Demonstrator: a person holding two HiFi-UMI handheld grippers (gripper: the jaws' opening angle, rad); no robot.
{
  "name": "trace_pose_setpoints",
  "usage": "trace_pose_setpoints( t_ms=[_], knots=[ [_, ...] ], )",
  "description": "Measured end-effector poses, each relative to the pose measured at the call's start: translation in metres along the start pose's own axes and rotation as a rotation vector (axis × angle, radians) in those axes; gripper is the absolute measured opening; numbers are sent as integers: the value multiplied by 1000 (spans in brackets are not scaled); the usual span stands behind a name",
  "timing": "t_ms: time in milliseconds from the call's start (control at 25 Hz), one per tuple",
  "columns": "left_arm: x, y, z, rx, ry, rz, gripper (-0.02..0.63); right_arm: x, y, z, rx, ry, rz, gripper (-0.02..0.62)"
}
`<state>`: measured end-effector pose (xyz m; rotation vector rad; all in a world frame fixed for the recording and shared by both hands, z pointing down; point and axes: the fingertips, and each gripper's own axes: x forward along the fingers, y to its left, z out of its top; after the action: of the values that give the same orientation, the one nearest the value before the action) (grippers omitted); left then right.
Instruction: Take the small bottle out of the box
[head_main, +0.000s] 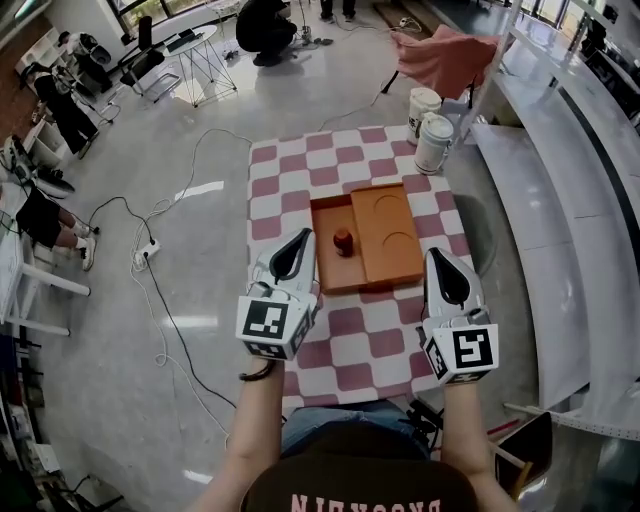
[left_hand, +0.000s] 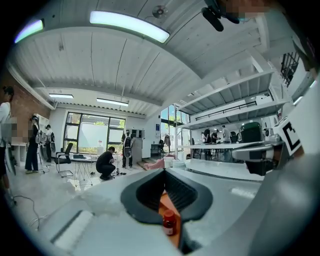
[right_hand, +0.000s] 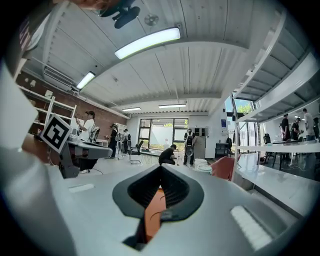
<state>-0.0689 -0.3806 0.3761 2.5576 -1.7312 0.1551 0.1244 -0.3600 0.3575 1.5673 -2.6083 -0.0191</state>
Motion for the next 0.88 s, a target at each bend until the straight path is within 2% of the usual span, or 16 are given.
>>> trace_pose_setpoints(
  t_ms=[120, 160, 240, 560, 680, 880],
  knots=[
    [15, -1, -9, -2, 29, -25, 9, 9, -5, -8, 6, 19, -8, 0],
    [20, -2, -14, -3, 44, -39, 88, 12, -6, -11, 7, 26, -11, 2],
    [29, -4, -22, 2, 71, -62, 128, 18, -10, -16, 13, 42, -21, 0],
    [60, -5, -66, -5, 169, -111, 134, 34, -21, -47, 32, 122, -48, 2],
    [68, -4, -85, -5, 205, -124, 176, 38, -22, -57, 36, 150, -52, 2],
    [80, -9, -119, 14, 275, -153, 178, 38, -24, -84, 69, 197, -63, 2]
  ],
)
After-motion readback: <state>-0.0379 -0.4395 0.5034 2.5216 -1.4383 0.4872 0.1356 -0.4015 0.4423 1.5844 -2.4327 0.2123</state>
